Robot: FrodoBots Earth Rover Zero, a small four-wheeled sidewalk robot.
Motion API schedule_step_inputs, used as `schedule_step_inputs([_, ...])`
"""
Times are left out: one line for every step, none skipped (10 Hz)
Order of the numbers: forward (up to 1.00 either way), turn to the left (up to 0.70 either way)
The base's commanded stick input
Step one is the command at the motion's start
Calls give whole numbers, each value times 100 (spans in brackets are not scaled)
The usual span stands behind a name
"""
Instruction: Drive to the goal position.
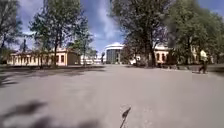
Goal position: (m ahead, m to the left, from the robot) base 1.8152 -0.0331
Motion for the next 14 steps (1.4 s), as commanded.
schedule_step_inputs([70, 6])
schedule_step_inputs([70, 6])
schedule_step_inputs([70, 6])
schedule_step_inputs([70, 6])
schedule_step_inputs([70, 6])
schedule_step_inputs([70, 6])
schedule_step_inputs([70, 6])
schedule_step_inputs([70, 6])
schedule_step_inputs([70, 6])
schedule_step_inputs([70, 6])
schedule_step_inputs([70, 6])
schedule_step_inputs([70, 6])
schedule_step_inputs([70, 6])
schedule_step_inputs([70, 6])
